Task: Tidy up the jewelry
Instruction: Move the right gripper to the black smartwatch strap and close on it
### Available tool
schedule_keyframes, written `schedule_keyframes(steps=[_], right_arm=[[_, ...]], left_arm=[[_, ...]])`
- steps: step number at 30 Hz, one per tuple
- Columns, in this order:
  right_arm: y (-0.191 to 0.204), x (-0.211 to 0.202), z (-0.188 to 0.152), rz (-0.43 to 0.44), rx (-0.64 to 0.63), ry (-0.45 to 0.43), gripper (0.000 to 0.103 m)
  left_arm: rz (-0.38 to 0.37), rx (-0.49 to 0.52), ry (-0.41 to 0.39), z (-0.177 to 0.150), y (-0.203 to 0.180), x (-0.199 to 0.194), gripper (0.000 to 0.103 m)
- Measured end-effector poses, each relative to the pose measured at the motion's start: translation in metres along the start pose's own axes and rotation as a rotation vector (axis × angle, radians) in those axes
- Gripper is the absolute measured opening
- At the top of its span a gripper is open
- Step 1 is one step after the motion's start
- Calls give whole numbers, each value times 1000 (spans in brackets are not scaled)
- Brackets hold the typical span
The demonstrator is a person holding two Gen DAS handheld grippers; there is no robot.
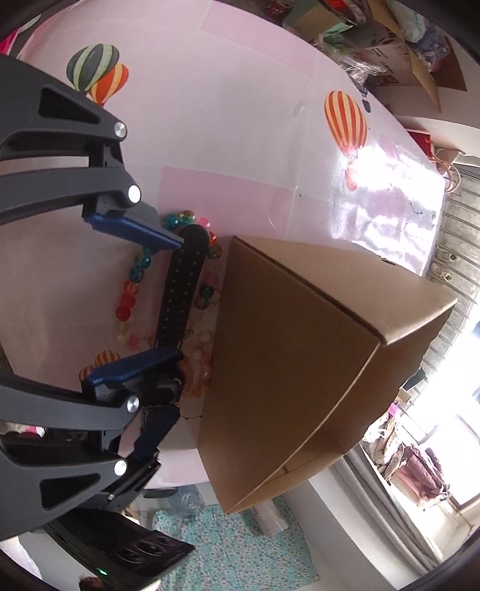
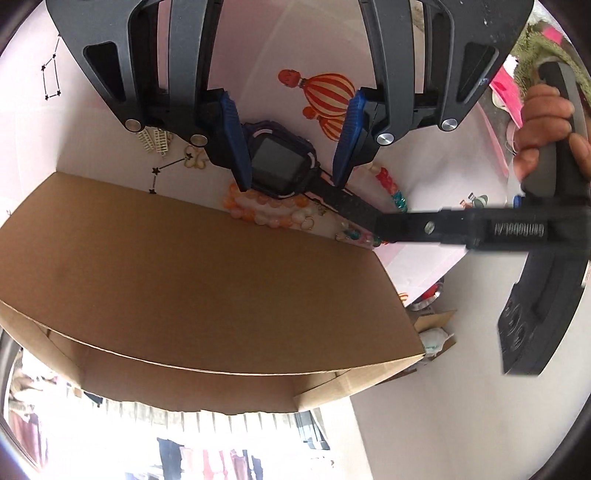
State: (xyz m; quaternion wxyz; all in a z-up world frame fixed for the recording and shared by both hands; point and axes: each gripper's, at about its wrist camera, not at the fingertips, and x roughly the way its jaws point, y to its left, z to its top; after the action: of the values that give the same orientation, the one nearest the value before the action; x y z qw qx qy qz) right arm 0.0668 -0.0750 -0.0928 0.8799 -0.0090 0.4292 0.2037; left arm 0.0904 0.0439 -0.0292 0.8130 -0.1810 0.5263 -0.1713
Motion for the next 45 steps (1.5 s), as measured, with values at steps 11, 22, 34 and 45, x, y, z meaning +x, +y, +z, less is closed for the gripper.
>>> schedule_keyframes(steps=[11, 22, 34, 45], right_arm=[[23, 11, -3, -49, -121, -23, 43], [14, 3, -8, 3, -127, -43, 43], [1, 6, -10, 24, -148, -44, 43], [20, -6, 17, 96, -212, -70, 44]], left_arm=[[10, -115, 48, 6, -7, 9, 73], [-11, -215, -33, 8, -7, 9, 83], [-145, -107, -73, 1, -30, 7, 83], [98, -51, -235, -10, -5, -38, 83]])
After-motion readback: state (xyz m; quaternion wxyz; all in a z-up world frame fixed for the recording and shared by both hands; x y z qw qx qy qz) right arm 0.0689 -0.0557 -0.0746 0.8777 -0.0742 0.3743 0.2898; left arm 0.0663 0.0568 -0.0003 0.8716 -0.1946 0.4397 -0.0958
